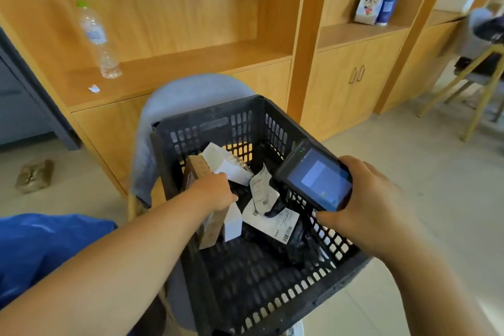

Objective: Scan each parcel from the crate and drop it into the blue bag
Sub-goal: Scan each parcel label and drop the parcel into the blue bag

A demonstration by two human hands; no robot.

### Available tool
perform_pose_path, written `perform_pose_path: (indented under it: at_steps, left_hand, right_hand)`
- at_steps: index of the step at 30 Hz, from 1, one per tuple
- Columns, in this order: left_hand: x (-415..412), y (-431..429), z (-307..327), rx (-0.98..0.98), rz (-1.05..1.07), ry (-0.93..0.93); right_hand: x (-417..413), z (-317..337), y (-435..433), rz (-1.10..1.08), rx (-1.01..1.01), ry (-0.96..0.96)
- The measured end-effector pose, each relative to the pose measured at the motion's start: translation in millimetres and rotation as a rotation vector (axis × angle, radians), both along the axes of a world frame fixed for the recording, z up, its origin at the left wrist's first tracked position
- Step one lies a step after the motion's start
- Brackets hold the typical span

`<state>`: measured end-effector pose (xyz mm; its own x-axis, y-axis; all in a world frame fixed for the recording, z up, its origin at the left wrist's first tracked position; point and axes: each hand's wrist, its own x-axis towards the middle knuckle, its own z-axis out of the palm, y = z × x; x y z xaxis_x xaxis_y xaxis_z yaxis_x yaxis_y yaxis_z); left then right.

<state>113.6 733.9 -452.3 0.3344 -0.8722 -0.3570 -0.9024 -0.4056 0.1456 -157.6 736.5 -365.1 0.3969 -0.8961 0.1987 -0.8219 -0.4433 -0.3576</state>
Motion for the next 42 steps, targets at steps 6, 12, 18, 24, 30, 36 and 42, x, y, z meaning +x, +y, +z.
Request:
perform_pose_path:
  at_steps: [6,12,18,24,30,36,42]
  left_hand:
    - [0,-32,-40,0.279,0.069,-0.181]
    - [-2,-39,-53,0.166,0.216,-0.056]
    - [8,-22,-9,-0.164,0.341,-0.033]
    - [2,12,70,-0.489,0.319,-0.088]
    - [-20,89,134,-0.869,0.194,0.021]
    - [-21,178,116,-0.982,0.101,0.105]
    - [-17,234,63,-0.83,0.048,0.177]
  right_hand:
    - [-2,-12,-21,0.002,-0.016,0.004]
    - [-2,-18,-25,0.018,0.019,-0.011]
    - [-9,-11,-13,0.008,-0.03,-0.056]
    - [-12,9,17,0.021,-0.066,-0.105]
    - [-20,26,57,0.007,-0.111,-0.199]
    - [-27,30,91,0.001,-0.113,-0.266]
    - [-22,25,117,0.032,-0.12,-0.273]
